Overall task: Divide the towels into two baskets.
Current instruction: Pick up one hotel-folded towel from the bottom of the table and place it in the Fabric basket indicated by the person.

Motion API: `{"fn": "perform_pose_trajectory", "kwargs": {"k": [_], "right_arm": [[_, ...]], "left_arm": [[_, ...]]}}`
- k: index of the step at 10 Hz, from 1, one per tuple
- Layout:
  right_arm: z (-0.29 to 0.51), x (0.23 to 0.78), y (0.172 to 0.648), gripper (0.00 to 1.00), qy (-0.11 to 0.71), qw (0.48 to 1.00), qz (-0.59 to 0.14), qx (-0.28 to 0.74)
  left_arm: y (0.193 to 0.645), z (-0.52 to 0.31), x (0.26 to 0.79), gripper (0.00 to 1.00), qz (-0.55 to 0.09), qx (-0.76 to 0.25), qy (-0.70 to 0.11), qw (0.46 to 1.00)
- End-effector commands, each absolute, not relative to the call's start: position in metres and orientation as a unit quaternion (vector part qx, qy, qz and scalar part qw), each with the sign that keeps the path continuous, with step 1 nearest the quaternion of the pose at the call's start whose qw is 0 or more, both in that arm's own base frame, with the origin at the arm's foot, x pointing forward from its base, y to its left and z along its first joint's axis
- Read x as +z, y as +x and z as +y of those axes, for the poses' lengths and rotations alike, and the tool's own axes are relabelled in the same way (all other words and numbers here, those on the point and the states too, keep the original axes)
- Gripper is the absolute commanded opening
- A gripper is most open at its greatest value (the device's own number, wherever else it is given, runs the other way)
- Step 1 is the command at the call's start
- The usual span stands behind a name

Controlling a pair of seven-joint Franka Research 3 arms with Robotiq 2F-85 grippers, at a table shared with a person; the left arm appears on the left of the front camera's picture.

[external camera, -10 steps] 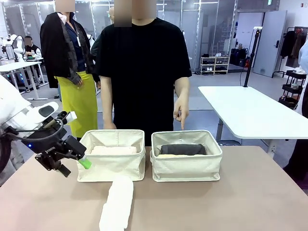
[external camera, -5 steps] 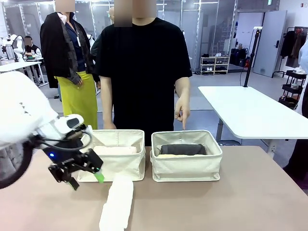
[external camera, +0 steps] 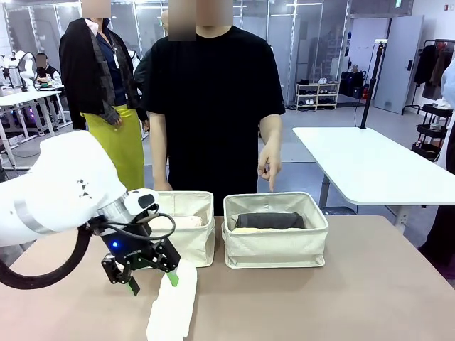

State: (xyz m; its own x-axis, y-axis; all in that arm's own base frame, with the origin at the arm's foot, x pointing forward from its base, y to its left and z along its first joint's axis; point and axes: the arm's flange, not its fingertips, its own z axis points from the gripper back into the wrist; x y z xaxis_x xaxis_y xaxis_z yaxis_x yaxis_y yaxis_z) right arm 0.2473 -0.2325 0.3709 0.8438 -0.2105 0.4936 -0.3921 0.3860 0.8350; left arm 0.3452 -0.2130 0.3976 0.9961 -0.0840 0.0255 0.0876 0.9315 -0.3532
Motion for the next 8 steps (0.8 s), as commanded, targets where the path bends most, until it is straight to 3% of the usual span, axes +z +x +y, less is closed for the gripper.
{"fn": "perform_pose_trajectory", "kwargs": {"k": [1, 8], "right_arm": [[-0.231, 0.373, 0.244, 1.0, 0.553, 0.783, -0.279, 0.061], [-0.231, 0.373, 0.244, 1.0, 0.553, 0.783, -0.279, 0.061]], "left_arm": [[0.354, -0.229, 0.389, 1.0, -0.021, -0.031, -0.161, 0.986], [0.371, -0.268, 0.346, 1.0, -0.057, -0.004, -0.085, 0.995]]}}
